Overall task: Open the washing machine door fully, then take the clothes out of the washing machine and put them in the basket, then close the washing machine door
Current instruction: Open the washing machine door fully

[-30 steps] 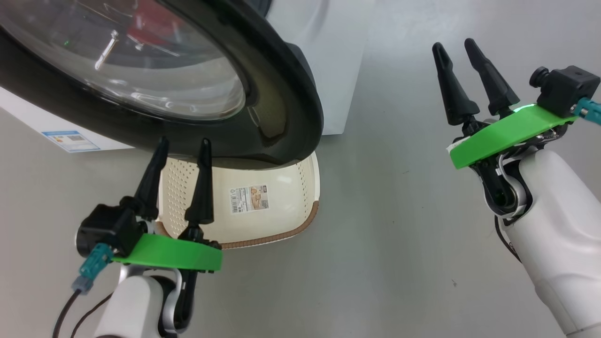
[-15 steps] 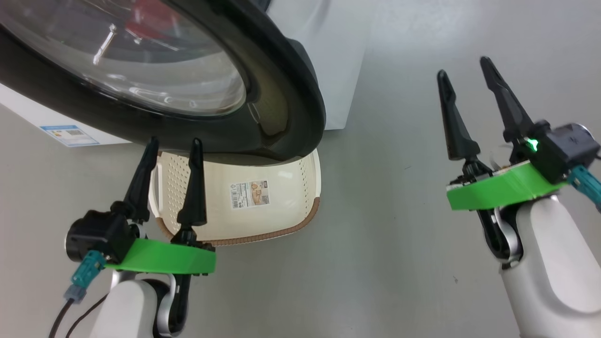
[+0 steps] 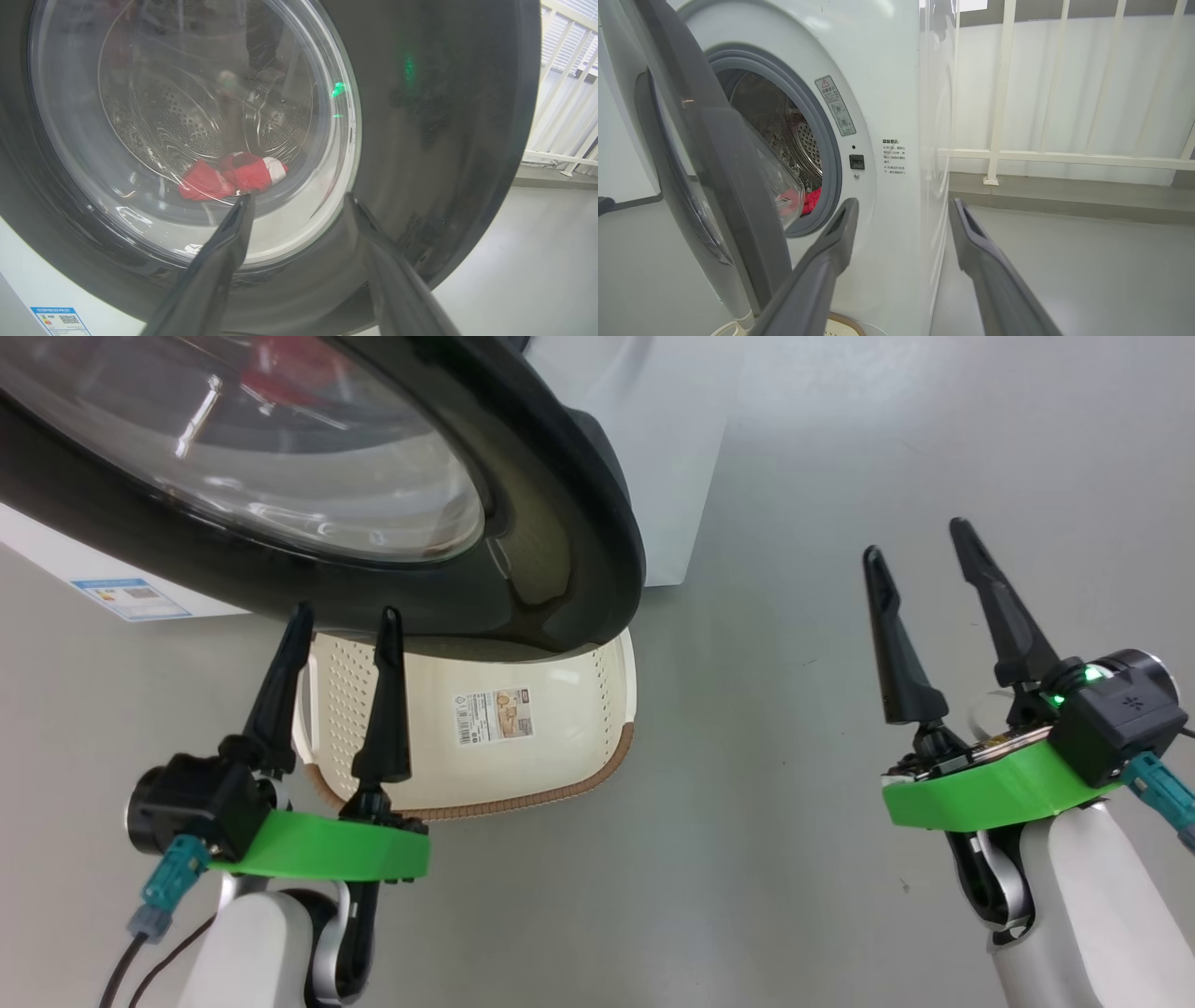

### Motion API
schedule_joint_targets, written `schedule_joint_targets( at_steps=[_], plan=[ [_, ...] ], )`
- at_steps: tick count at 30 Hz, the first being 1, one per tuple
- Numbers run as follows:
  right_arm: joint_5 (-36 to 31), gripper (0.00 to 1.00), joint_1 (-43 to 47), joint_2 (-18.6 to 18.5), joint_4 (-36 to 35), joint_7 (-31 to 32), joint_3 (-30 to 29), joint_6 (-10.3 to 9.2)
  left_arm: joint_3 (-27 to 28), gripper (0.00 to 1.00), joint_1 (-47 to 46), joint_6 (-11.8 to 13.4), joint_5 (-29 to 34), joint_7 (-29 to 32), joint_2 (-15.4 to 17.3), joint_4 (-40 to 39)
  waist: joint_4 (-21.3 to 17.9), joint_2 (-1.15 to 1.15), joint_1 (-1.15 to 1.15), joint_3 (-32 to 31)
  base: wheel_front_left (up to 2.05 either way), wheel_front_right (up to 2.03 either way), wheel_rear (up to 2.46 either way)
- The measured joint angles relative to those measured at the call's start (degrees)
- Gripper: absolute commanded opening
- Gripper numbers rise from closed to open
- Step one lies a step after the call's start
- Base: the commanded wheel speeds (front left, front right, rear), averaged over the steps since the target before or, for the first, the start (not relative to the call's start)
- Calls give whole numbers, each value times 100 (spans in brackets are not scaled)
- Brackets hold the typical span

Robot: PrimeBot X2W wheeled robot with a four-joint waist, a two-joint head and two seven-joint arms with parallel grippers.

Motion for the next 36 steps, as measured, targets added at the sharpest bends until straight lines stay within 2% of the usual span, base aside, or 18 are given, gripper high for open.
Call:
schedule_joint_targets(
  at_steps=[19,20,21,22,23,24,25,30,36],
  plan=[
    [0,100,20,5,8,0,133,0,-11,100,90,-51,42,0,-22,38,19,0,0,-53,0,0,0],
    [0,84,20,5,21,0,140,0,-14,100,90,-51,42,0,-22,54,18,0,0,-61,0,0,0],
    [0,59,20,5,38,1,146,0,-18,100,90,-51,42,0,-22,67,17,0,0,-68,0,0,0],
    [0,40,20,4,62,0,163,0,-21,100,90,-52,42,0,-22,85,15,0,0,-76,0,0,0],
    [0,6,20,4,102,0,192,0,-23,100,91,-52,42,0,-23,105,13,0,0,-87,0,0,0],
    [4,6,21,4,133,1,224,0,-25,100,91,-53,42,0,-23,116,10,0,0,-96,0,0,0],
    [31,0,21,4,165,0,268,0,-29,100,91,-57,41,0,-23,127,8,0,0,-105,0,0,0],
    [268,0,20,5,303,1,330,0,-66,100,91,-58,42,0,-25,171,18,0,0,-151,0,0,0],
    [1229,0,-32,7,580,1,513,0,-82,100,92,-90,42,0,-26,192,52,0,0,-226,0,0,0]
  ],
)
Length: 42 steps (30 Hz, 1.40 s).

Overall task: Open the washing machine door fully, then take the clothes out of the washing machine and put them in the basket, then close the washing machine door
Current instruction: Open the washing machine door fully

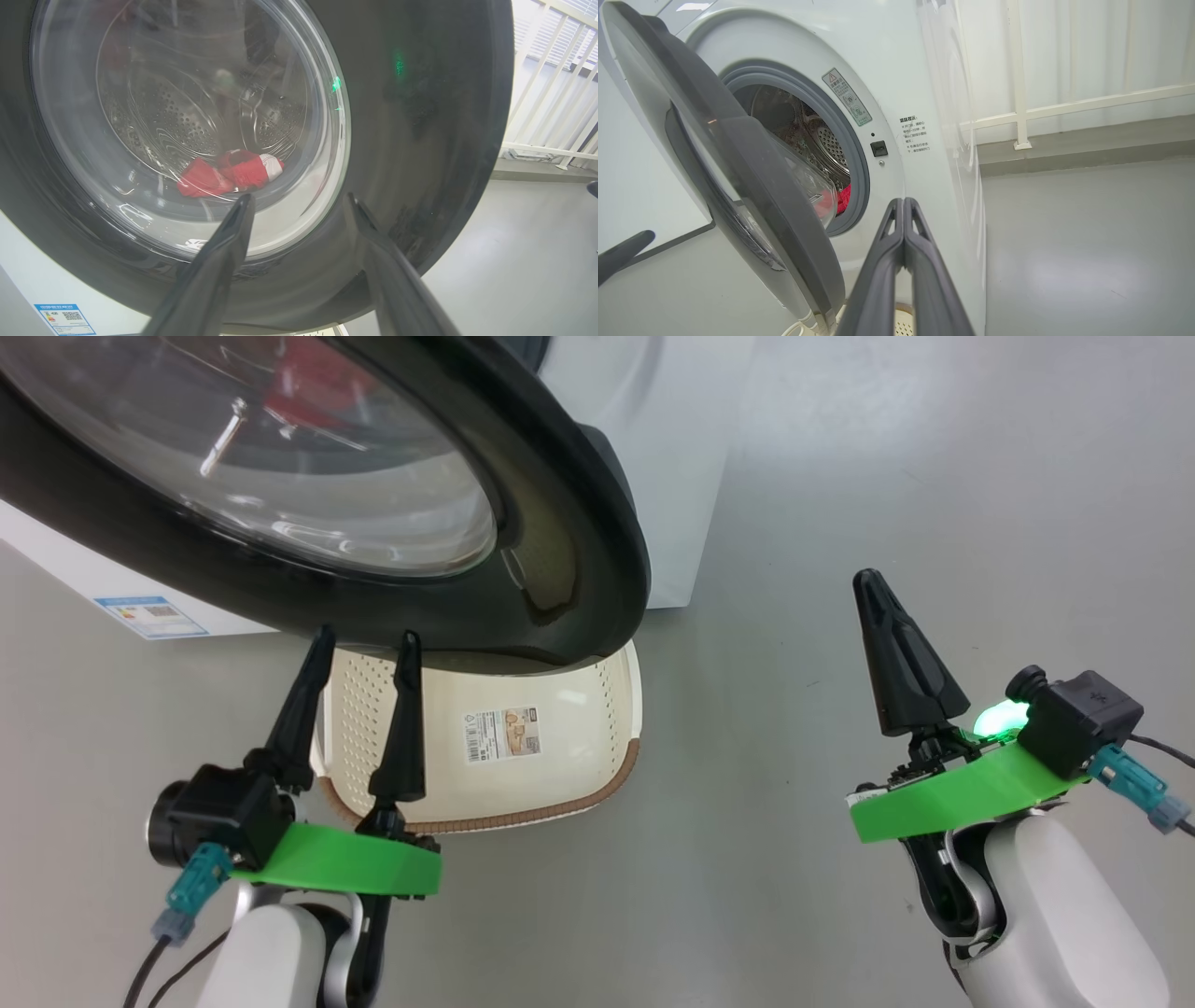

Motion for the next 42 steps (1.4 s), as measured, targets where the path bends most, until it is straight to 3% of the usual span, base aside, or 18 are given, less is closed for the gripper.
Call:
schedule_joint_targets(
  at_steps=[12,20,26,34,42],
  plan=[
    [2501,0,-925,-9,386,338,319,0,-48,100,97,-11,110,0,12,-13,137,0,0,-13,0,0,0],
    [4826,0,-1614,-47,446,1557,254,-1,-86,100,92,-10,143,0,16,-58,234,0,0,147,0,0,0],
    [6525,0,-2175,-66,815,2911,120,-1,-113,100,81,-10,146,0,18,-93,290,0,0,298,0,0,0],
    [7695,0,-2876,-57,1606,4191,129,-1,-143,100,-42,-9,160,0,49,-93,332,0,0,457,0,0,0],
    [8523,0,-3512,-59,2644,5089,399,-1,-149,100,-97,-9,160,0,48,-131,392,0,0,528,0,0,0]
  ],
)
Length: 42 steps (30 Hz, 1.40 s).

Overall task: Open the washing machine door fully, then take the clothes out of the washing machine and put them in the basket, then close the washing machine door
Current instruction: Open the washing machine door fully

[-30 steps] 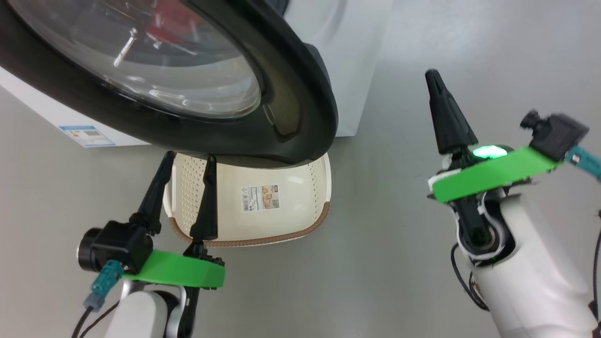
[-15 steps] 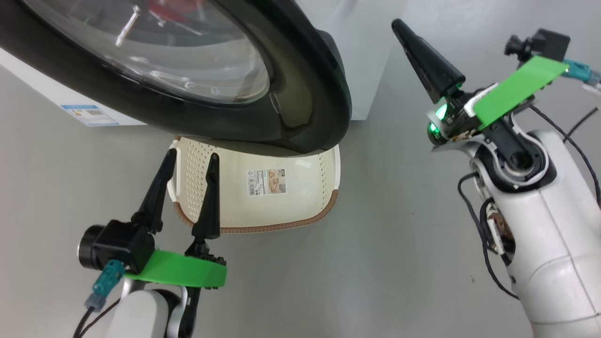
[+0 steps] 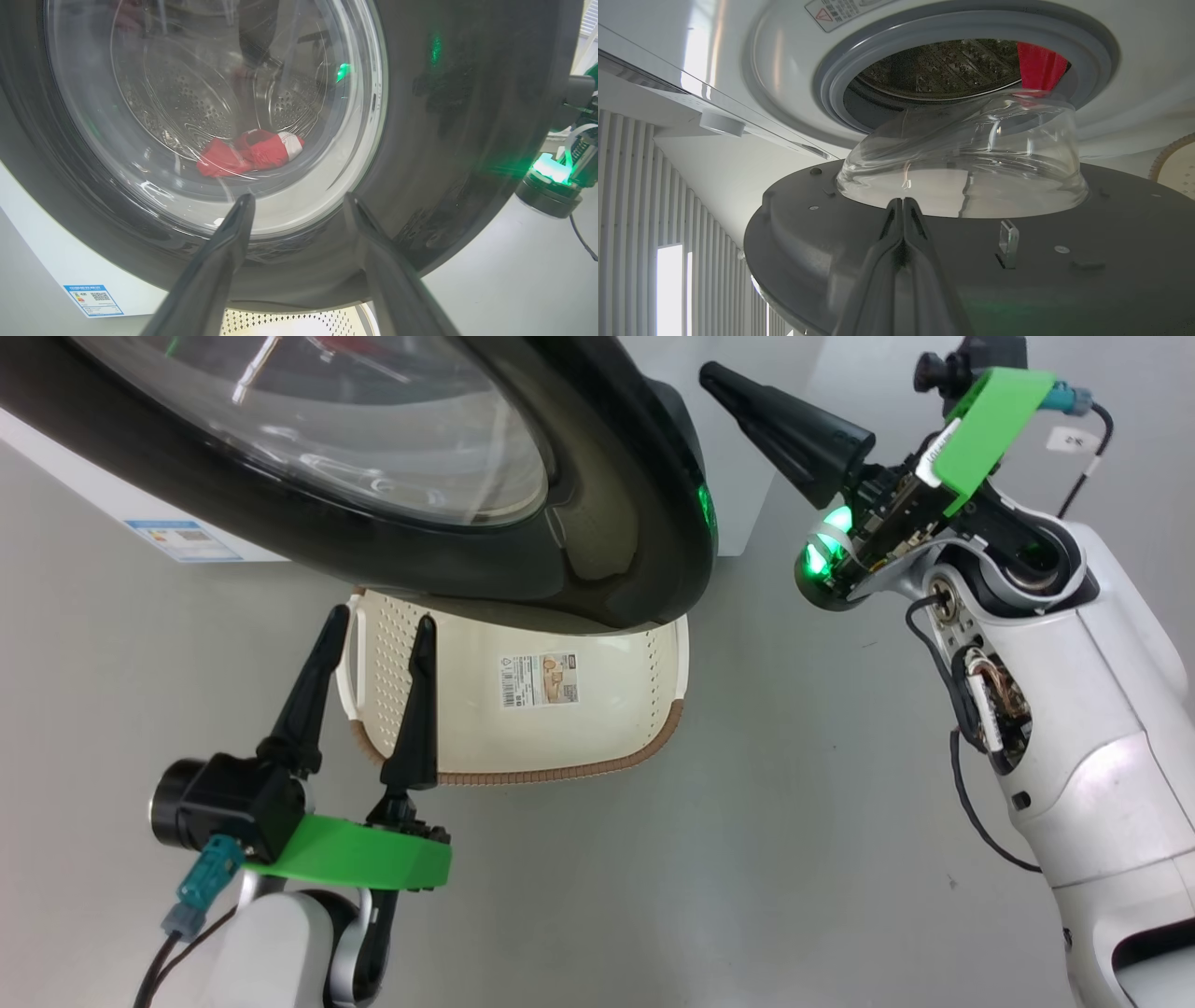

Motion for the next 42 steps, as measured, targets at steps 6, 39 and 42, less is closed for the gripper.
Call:
schedule_joint_targets(
  at_steps=[6,39,42],
  plan=[
    [187,0,-220,-3,144,257,214,0,-1,100,-47,0,-1,0,-3,-18,56,0,0,64,0,0,0],
    [-7,0,1124,-58,-57,798,890,0,100,100,549,69,27,0,-47,165,669,0,0,-1142,0,0,0],
    [-15,0,1302,-60,-51,815,948,0,125,100,700,103,20,0,-45,202,782,0,1,-1327,0,0,0]
  ],
)
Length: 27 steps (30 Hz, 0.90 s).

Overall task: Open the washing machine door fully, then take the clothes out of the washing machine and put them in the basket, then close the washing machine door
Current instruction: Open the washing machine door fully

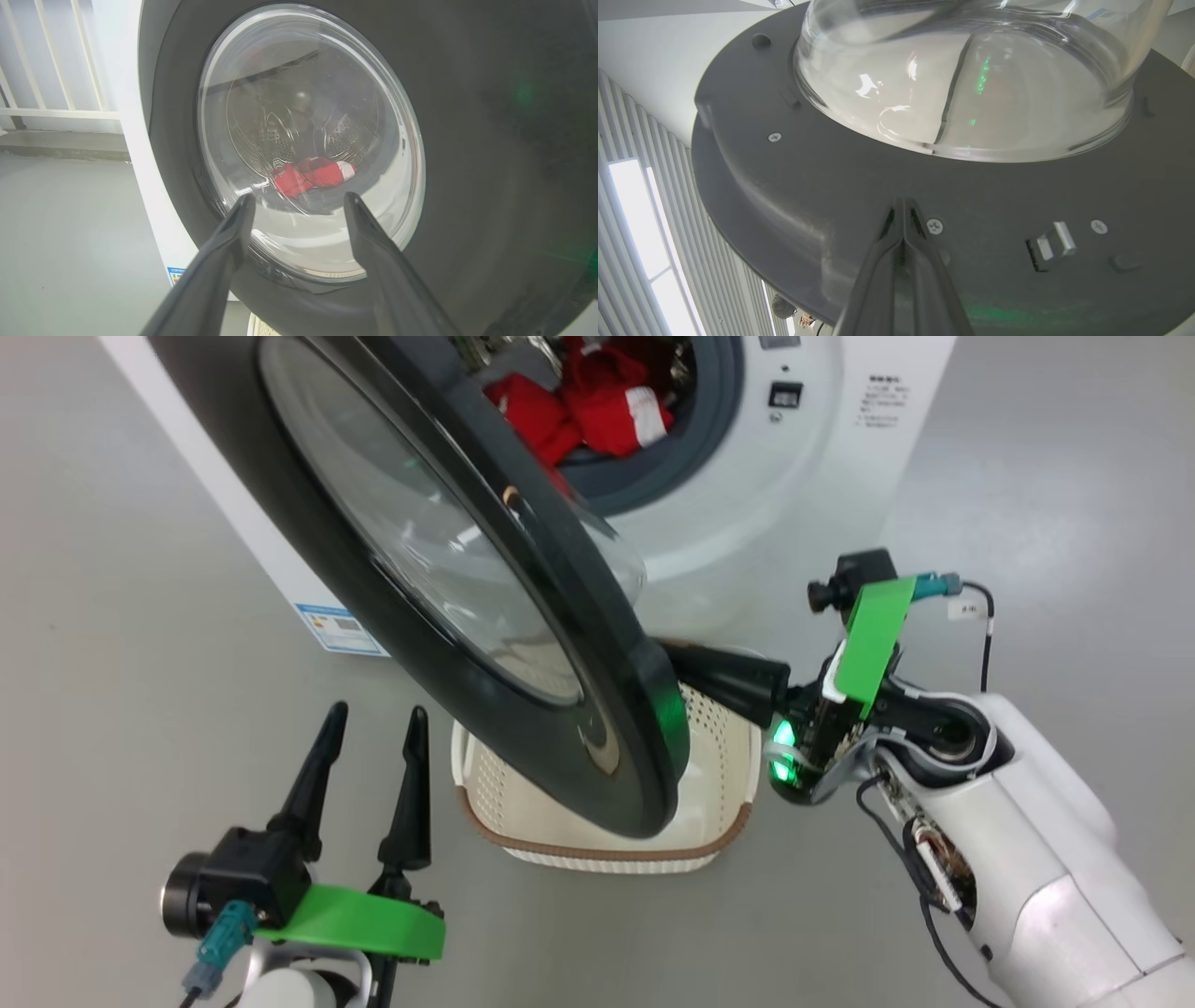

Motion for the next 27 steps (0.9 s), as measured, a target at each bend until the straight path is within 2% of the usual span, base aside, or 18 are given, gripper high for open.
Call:
schedule_joint_targets(
  at_steps=[14,27],
  plan=[
    [10,0,393,9,-16,47,367,0,5,100,247,3,-52,0,29,98,574,0,0,-509,0,0,0],
    [32,0,471,14,-99,20,669,0,-64,100,350,22,-144,1,46,101,975,0,0,-602,0,0,0]
  ],
)
